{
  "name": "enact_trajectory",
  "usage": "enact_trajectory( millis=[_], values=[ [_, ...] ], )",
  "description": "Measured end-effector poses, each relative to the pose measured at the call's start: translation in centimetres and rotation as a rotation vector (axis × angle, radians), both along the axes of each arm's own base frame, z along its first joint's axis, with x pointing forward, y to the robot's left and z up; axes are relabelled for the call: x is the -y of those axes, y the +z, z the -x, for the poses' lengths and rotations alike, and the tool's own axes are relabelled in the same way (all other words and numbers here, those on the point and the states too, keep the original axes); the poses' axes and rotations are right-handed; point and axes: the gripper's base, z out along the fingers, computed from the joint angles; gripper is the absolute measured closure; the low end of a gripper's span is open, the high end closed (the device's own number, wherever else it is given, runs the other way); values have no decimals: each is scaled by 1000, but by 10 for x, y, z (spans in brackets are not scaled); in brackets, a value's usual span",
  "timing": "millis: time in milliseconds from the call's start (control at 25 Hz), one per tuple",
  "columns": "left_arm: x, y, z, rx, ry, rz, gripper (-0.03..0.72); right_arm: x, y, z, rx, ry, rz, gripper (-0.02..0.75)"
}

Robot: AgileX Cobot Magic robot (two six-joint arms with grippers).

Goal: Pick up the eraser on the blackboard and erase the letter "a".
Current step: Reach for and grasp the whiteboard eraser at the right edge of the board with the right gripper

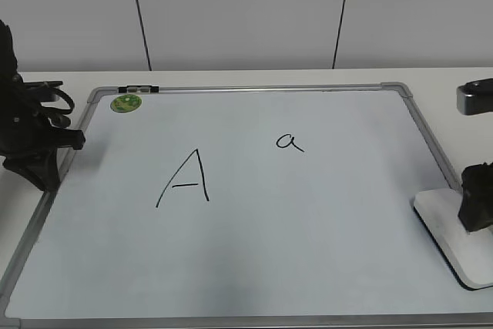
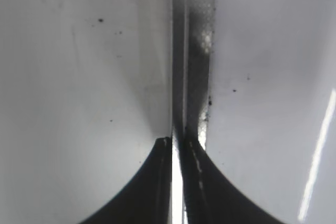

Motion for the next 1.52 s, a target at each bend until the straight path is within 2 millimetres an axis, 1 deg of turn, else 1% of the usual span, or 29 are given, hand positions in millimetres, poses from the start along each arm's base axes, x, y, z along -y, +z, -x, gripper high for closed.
enact_trajectory(
  millis=[240, 440, 760, 920, 1160, 1360, 1520],
  values=[
    [0, 0, 0, 0, 0, 1, 659, -2, -22, -13, -61, 28, 7, 80],
    [0, 0, 0, 0, 1, 2, 659, -3, -36, -20, -82, 29, 3, 82],
    [0, 0, 0, 0, 1, 2, 659, -4, -48, -34, -109, 20, -10, 88],
    [0, 0, 0, 0, 1, 2, 659, 1, -55, -37, -132, -18, -44, 89],
    [0, 0, 0, 0, 1, 2, 659, 0, -60, -43, -123, -1, -63, 92],
    [0, 0, 0, 0, 1, 2, 659, 0, -69, -47, -130, -3, -64, 101],
    [0, 0, 0, 0, 1, 2, 659, 0, -73, -48, -138, -4, -64, 115]
  ],
)
